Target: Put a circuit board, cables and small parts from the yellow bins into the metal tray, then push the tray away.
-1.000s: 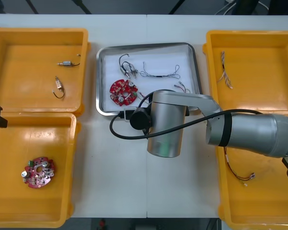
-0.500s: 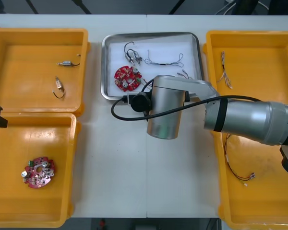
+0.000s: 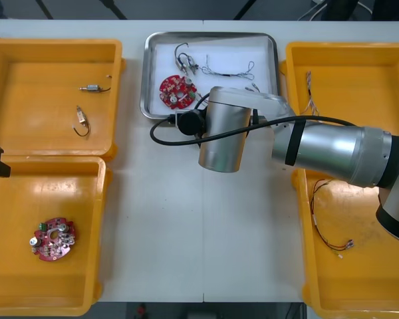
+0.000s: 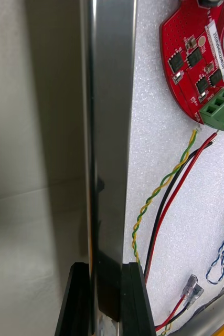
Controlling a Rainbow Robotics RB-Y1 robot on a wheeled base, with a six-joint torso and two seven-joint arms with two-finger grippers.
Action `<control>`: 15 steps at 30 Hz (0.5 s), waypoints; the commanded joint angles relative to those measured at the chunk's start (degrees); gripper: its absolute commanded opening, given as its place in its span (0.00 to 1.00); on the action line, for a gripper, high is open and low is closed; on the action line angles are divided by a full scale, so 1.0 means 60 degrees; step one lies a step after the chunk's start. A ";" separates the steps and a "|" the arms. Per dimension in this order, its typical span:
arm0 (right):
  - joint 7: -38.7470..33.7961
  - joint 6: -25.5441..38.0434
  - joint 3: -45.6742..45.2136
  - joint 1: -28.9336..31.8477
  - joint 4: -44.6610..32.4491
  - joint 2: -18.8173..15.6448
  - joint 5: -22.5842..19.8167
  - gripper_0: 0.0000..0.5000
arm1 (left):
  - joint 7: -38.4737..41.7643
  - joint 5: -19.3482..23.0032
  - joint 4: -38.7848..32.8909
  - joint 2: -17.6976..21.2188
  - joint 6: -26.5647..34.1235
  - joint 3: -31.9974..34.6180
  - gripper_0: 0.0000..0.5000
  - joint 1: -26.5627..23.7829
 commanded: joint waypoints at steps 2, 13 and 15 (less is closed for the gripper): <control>0.0089 -0.0383 -0.0212 -0.0521 0.0218 0.0299 0.0050 0.00 | -0.0209 0.0069 -0.0232 0.0403 0.0099 0.0200 1.00 0.0221; -0.0013 -0.1936 -0.0212 -0.0829 0.1610 0.0636 0.0050 0.00 | -0.0209 0.0069 -0.0232 0.0403 0.0099 0.0200 1.00 0.0221; 0.0016 -0.2346 -0.0198 -0.0946 0.1976 0.0709 0.0050 0.00 | -0.0209 0.0069 -0.0232 0.0403 0.0099 0.0200 1.00 0.0221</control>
